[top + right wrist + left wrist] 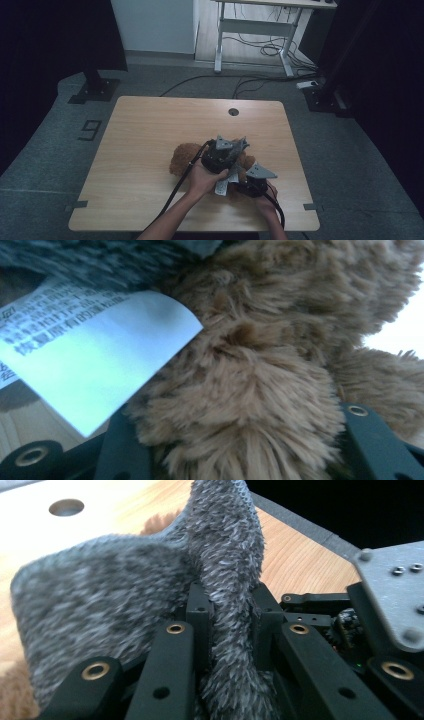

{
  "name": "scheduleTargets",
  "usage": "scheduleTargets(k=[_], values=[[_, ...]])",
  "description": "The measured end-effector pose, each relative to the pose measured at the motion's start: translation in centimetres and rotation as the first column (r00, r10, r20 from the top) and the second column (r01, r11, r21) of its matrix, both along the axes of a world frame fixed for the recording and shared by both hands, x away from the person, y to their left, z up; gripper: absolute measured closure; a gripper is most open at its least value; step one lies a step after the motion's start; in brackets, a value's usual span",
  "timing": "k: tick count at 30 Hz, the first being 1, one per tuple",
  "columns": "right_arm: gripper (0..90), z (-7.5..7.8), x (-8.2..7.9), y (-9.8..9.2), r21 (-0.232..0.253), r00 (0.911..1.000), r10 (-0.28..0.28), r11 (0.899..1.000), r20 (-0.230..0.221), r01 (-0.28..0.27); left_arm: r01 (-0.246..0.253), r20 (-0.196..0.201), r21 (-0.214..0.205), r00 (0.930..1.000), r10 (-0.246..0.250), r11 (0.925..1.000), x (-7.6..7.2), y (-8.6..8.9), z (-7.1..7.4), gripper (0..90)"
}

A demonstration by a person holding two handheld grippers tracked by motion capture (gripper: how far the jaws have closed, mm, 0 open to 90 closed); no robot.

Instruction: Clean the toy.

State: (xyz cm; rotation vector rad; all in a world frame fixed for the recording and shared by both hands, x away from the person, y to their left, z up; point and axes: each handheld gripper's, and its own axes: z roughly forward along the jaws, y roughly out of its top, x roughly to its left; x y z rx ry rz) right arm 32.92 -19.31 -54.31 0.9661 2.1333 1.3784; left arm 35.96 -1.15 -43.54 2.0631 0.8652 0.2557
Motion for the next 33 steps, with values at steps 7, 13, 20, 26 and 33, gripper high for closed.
scheduleTargets(k=[7, 13, 20, 26, 33], values=[[49.3, -0.1, 0.0, 0.1, -0.005, 1.0, -0.001, 1.0, 0.001, 0.001, -0.069, -0.01, 0.01, 0.9975, 0.07, 0.9975, 1.0, 3.4, 0.2, 75.7], [49.3, -0.1, 0.0, 0.0, -0.004, 1.0, 0.002, 1.0, 0.001, -0.002, -0.148, -0.01, 0.022, 0.9889, 0.148, 0.9887, 1.6, 8.0, -0.6, 76.0], [49.3, -0.1, -0.2, 0.4, -0.006, 1.0, 0.004, 1.0, 0.007, -0.004, -0.231, 0.015, 0.002, 0.9729, 0.231, 0.973, 1.7, 12.8, -0.3, 75.8], [49.5, -0.2, -0.1, 0.3, 0.001, 1.0, 0.002, 1.0, -0.001, -0.002, -0.312, -0.028, 0.018, 0.9497, 0.312, 0.95, 2.5, 16.4, -1.8, 75.8], [49.7, -0.4, 0.0, 0.2, 0.012, 0.9999, -0.003, 1.0, -0.011, 0.003, -0.348, -0.155, 0.033, 0.9244, 0.348, 0.9371, 2.5, 18.6, -6.5, 76.2]])
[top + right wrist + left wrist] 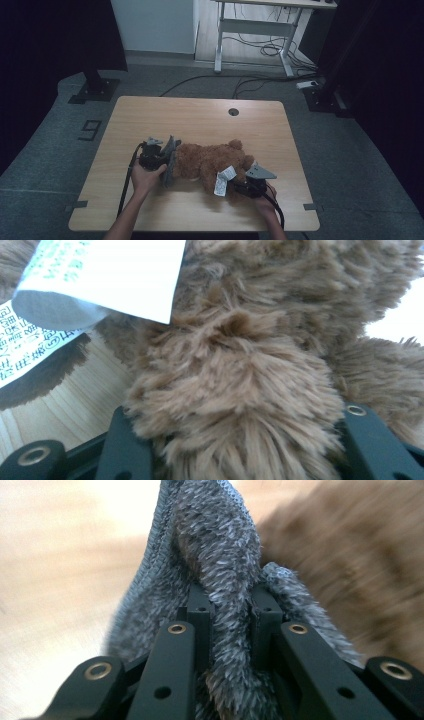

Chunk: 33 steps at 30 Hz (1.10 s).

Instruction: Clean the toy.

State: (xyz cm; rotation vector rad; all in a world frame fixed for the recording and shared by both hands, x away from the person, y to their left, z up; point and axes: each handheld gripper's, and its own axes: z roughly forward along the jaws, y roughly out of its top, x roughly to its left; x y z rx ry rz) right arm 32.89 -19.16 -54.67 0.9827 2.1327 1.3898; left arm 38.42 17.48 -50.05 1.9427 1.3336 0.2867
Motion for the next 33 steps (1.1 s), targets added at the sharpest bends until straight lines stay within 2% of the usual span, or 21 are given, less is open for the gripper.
scheduleTargets(k=[5, 7, 8, 10, 12, 15, 18, 20, 23, 27, 29, 30, 32, 33], values=[[50.0, 0.0, 0.0, -0.1, -0.001, 1.0, -0.004, 1.0, -0.003, 0.004, 0.027, -0.038, 0.002, 0.9989, -0.027, 0.9996, -0.3, 0.1, -2.0, 75.8], [50.1, 0.0, 0.0, -0.1, 0.0, 1.0, -0.002, 1.0, -0.006, 0.002, 0.034, -0.042, -0.01, 0.9985, -0.035, 0.9994, -0.4, 0.4, -1.9, 75.7], [50.1, 0.0, 0.0, -0.1, -0.001, 1.0, 0.0, 1.0, -0.005, 0.0, 0.033, -0.032, -0.019, 0.9989, -0.034, 0.9993, -0.4, 0.7, -1.5, 75.7], [50.1, 0.0, 0.1, -0.2, 0.001, 1.0, 0.004, 1.0, -0.005, -0.004, 0.022, 0.011, -0.032, 0.9997, -0.022, 0.9993, -0.7, 1.3, 0.1, 75.6], [50.1, 0.0, 0.1, -0.3, 0.0, 1.0, 0.006, 1.0, -0.006, -0.006, 0.036, 0.054, -0.031, 0.9979, -0.034, 0.9989, -0.9, 1.3, 1.9, 75.4], [50.1, 0.0, 0.1, -0.3, -0.002, 1.0, 0.007, 1.0, -0.005, -0.007, 0.076, 0.122, -0.044, 0.99, -0.07, 0.9961, -1.2, 0.2, 5.0, 75.4], [50.2, 0.0, 0.1, -0.3, -0.001, 1.0, 0.006, 1.0, -0.006, -0.006, 0.131, 0.158, -0.037, 0.9796, -0.124, 0.9906, -1.1, -2.3, 7.0, 75.4], [50.2, 0.0, 0.1, -0.3, -0.001, 1.0, 0.007, 1.0, -0.006, -0.007, 0.168, 0.16, -0.037, 0.974, -0.16, 0.9851, -1.0, -4.4, 7.7, 75.3], [50.1, 0.0, 0.1, -0.3, -0.003, 0.9999, 0.01, 1.0, -0.006, -0.01, 0.229, 0.152, -0.033, 0.9632, -0.221, 0.9729, -0.7, -7.9, 8.2, 75.0], [50.2, 0.0, 0.1, -0.3, -0.004, 0.9999, 0.011, 1.0, -0.001, -0.011, 0.303, 0.156, -0.019, 0.9422, -0.297, 0.9528, -0.9, -12.5, 8.7, 75.0], [50.2, 0.0, 0.0, -0.3, -0.003, 0.9999, 0.011, 1.0, -0.003, -0.011, 0.339, 0.157, 0.003, 0.9288, -0.336, 0.9407, -1.3, -14.9, 8.9, 75.0], [50.2, 0.0, 0.1, -0.3, -0.005, 0.9999, 0.013, 1.0, 0.0, -0.013, 0.358, 0.16, 0.031, 0.9197, -0.358, 0.9332, -1.6, -16.4, 9.0, 75.0], [50.1, 0.0, 0.1, -0.3, -0.003, 0.9999, 0.014, 1.0, -0.004, -0.014, 0.364, 0.164, 0.067, 0.9145, -0.37, 0.929, -1.7, -17.8, 8.8, 75.1], [50.2, 0.0, 0.1, -0.3, -0.004, 0.9999, 0.014, 1.0, -0.003, -0.014, 0.364, 0.159, 0.099, 0.9128, -0.376, 0.926, -1.7, -18.6, 8.4, 75.1]])
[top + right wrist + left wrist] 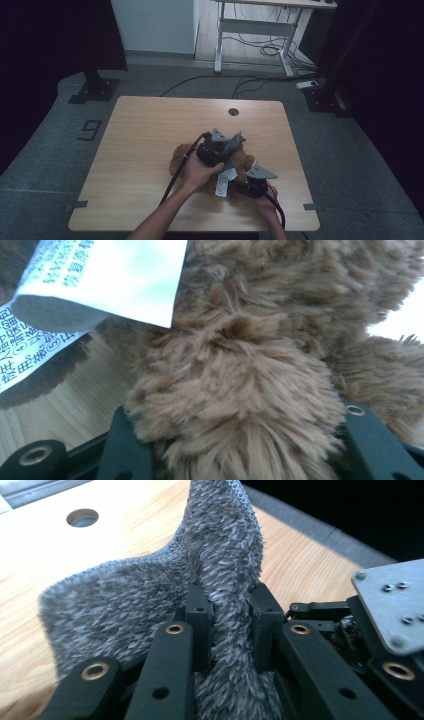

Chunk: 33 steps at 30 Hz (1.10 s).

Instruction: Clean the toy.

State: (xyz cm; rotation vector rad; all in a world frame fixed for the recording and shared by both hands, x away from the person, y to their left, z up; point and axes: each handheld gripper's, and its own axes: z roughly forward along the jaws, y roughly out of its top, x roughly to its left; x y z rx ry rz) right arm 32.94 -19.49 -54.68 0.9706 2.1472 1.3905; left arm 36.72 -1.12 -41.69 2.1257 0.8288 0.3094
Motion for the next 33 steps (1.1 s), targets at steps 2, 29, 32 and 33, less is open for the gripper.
scheduleTargets(k=[2, 29, 32, 33], values=[[50.1, 0.0, 0.0, 0.0, -0.001, 1.0, -0.003, 1.0, -0.003, 0.003, -0.004, 0.0, 0.04, 1.0, 0.004, 0.9992, 0.3, -0.7, -0.9, 75.0], [51.5, -0.1, -0.1, 0.4, -0.014, 1.0, -0.005, 1.0, -0.001, 0.005, -0.264, -0.073, -0.028, 0.9623, 0.262, 0.964, 2.8, 11.7, -2.1, 75.5], [51.5, -0.1, -0.1, 0.4, -0.011, 1.0, -0.007, 1.0, -0.003, 0.007, -0.306, -0.075, -0.026, 0.95, 0.303, 0.9517, 2.9, 13.6, -2.4, 75.5], [51.5, -0.1, -0.1, 0.4, -0.01, 1.0, -0.007, 1.0, -0.004, 0.007, -0.328, -0.07, -0.018, 0.9429, 0.326, 0.9446, 2.9, 14.4, -2.6, 75.5]])
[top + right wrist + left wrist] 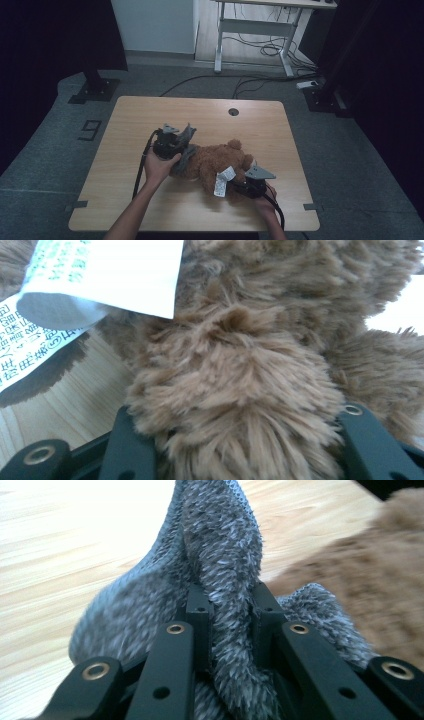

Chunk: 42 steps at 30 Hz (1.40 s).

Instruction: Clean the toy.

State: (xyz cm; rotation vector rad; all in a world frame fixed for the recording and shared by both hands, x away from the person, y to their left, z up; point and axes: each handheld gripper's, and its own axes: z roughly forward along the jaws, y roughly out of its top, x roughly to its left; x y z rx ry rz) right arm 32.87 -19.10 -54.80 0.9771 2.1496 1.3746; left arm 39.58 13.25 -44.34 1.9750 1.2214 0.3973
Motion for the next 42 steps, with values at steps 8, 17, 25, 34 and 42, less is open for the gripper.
scheduleTargets(k=[8, 17, 25, 34, 42], values=[[51.6, 0.0, 0.1, -0.2, 0.004, 0.9999, -0.003, 1.0, -0.013, 0.003, -0.07, -0.117, 0.01, 0.9906, 0.07, 0.9975, -0.4, 3.9, -4.9, 75.8], [51.7, 0.0, 0.1, -0.2, 0.008, 0.9998, -0.006, 1.0, -0.018, 0.006, -0.043, -0.172, -0.061, 0.9846, 0.032, 0.9972, -0.7, 4.6, -7.5, 75.5], [51.7, 0.0, 0.2, -0.2, 0.003, 0.9999, -0.007, 1.0, -0.013, 0.007, -0.027, -0.044, -0.17, 0.9988, 0.02, 0.985, -1.1, 5.5, -0.8, 74.9], [50.7, 0.0, 0.2, -0.1, -0.001, 0.9997, -0.021, 1.0, -0.01, 0.021, 0.094, 0.004, -0.096, 0.9955, -0.094, 0.9909, -0.4, -1.1, 2.3, 74.4], [30.2, 0.3, 0.0, -0.5, 0.04, 0.9965, -0.048, 0.998, -0.068, 0.051, 0.095, 0.004, -0.086, 0.9955, -0.095, 0.9918, -1.2, -2.1, -0.4, 74.6]])
